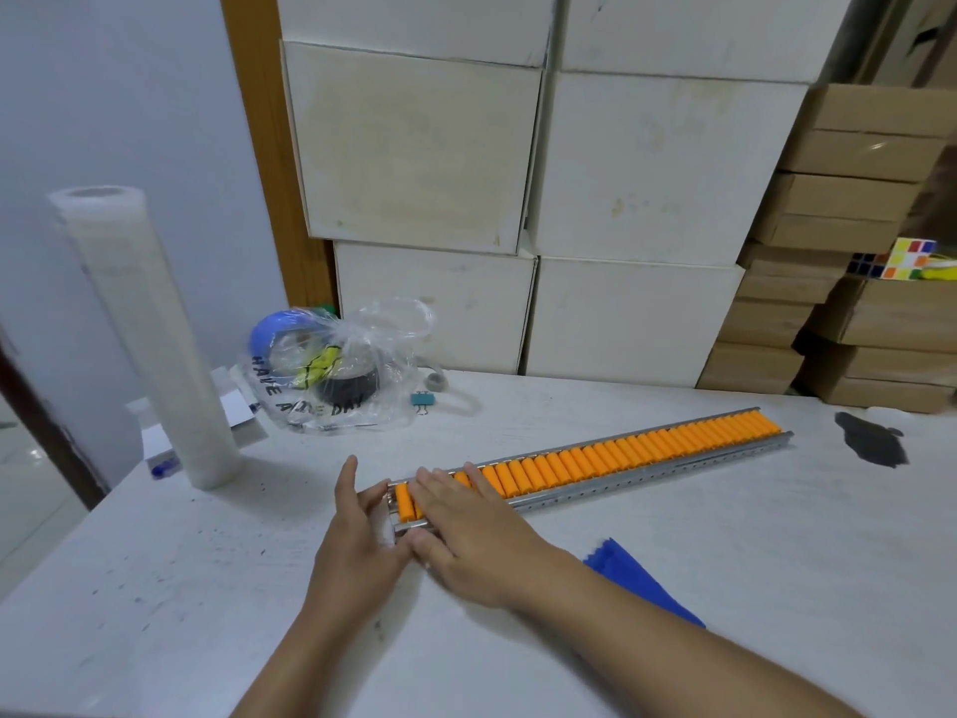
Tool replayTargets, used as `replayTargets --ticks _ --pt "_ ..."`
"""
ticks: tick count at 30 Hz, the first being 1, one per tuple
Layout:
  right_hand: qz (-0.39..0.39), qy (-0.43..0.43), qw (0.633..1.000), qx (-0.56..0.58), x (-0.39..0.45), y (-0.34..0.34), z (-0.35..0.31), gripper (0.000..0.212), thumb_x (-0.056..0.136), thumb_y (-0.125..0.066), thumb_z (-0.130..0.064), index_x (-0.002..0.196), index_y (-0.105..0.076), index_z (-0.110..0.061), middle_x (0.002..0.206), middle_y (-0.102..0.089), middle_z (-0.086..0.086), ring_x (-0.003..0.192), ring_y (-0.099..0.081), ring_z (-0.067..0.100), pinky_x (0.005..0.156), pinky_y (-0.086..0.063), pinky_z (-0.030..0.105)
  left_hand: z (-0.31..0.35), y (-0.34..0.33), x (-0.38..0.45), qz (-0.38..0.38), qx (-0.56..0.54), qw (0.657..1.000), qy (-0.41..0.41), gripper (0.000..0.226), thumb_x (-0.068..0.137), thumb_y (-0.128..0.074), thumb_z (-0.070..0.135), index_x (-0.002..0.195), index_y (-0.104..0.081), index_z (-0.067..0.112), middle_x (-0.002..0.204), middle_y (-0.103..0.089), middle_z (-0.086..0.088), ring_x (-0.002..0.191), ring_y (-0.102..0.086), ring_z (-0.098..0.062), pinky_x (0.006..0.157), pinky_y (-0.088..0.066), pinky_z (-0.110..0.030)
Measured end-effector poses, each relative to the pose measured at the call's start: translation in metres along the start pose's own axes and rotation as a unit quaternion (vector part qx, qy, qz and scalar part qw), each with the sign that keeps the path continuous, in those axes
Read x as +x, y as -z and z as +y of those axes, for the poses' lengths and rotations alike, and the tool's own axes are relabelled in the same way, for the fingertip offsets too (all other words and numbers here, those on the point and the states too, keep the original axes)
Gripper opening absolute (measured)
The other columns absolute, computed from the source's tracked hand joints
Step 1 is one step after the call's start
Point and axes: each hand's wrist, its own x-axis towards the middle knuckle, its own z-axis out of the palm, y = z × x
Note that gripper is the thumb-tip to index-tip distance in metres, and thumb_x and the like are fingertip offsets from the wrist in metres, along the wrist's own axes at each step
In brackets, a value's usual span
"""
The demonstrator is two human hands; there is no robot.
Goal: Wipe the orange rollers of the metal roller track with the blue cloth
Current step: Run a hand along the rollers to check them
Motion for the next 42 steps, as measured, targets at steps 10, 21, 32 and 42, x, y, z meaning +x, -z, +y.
replayTargets --ticks 10,21,32,42 --pt "-0.005 -0.044 0.999 -0.029 -0.034 0.021 0.061 0.079 0.083 0.000 -0.062 0.150 -0.006 -0.020 0.159 -0.004 -0.003 0.143 0.005 0.005 0.114 0.015 0.034 -0.001 0.000 -0.002 0.016 0.021 1.000 -0.007 0.104 0.073 -0.075 0.016 0.146 -0.004 0.035 0.137 -0.050 0.009 0.125 -0.047 -0.014 0.098 -0.043 -0.041" --pt "0.043 -0.176 0.983 -0.040 -0.095 0.043 0.184 0.070 0.088 -0.001 -0.066 0.148 -0.005 -0.031 0.153 -0.004 -0.015 0.142 0.005 0.002 0.115 0.014 0.039 -0.002 -0.001 -0.001 0.012 0.037 0.999 -0.014 0.099 0.073 -0.074 0.019 0.145 -0.009 0.036 0.140 -0.047 0.009 0.126 -0.046 -0.015 0.095 -0.045 -0.039" --pt "0.200 -0.593 0.777 -0.070 -0.129 0.104 0.316 0.063 0.095 -0.022 -0.048 0.115 -0.055 0.001 0.122 -0.053 0.024 0.116 -0.046 0.038 0.105 -0.026 0.057 -0.001 -0.001 -0.001 0.011 0.045 0.999 -0.026 0.094 0.074 -0.073 0.021 0.145 -0.013 0.035 0.139 -0.048 0.009 0.125 -0.046 -0.014 0.095 -0.045 -0.038" --pt "-0.005 0.051 0.998 0.032 -0.021 0.044 -0.009 0.069 0.091 -0.020 -0.061 0.145 -0.026 -0.019 0.158 -0.015 -0.001 0.144 -0.001 0.007 0.116 0.012 0.040 0.005 0.002 -0.002 -0.010 0.008 1.000 -0.003 0.104 0.060 -0.075 0.035 0.143 -0.013 0.034 0.132 -0.051 0.014 0.117 -0.052 -0.007 0.093 -0.041 -0.031"
